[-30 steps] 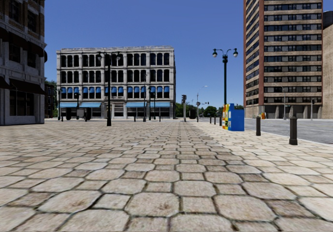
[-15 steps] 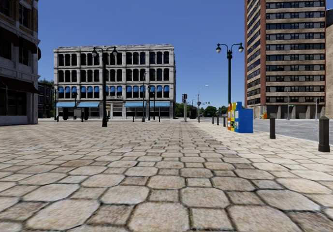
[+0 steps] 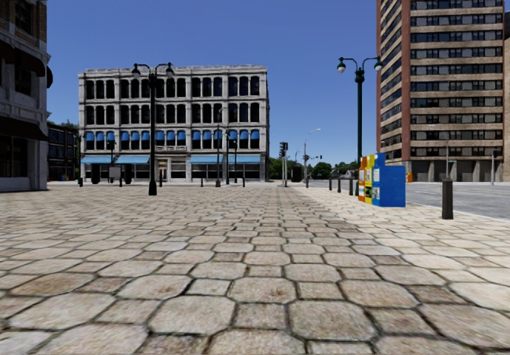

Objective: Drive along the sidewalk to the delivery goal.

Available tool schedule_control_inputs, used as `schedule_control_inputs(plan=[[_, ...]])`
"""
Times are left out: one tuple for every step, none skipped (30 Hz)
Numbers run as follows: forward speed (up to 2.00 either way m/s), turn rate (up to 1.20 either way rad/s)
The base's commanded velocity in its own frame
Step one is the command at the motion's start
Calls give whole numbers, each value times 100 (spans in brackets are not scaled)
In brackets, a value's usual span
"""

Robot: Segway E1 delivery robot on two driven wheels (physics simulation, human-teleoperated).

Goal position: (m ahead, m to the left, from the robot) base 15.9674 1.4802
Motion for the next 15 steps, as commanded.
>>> schedule_control_inputs(plan=[[200, 0], [200, 0], [200, 0], [200, 0], [200, 0], [200, 0], [200, 0], [200, 0], [200, 0], [200, 0], [200, 0], [200, 0], [200, 0], [200, 1], [200, 5]])
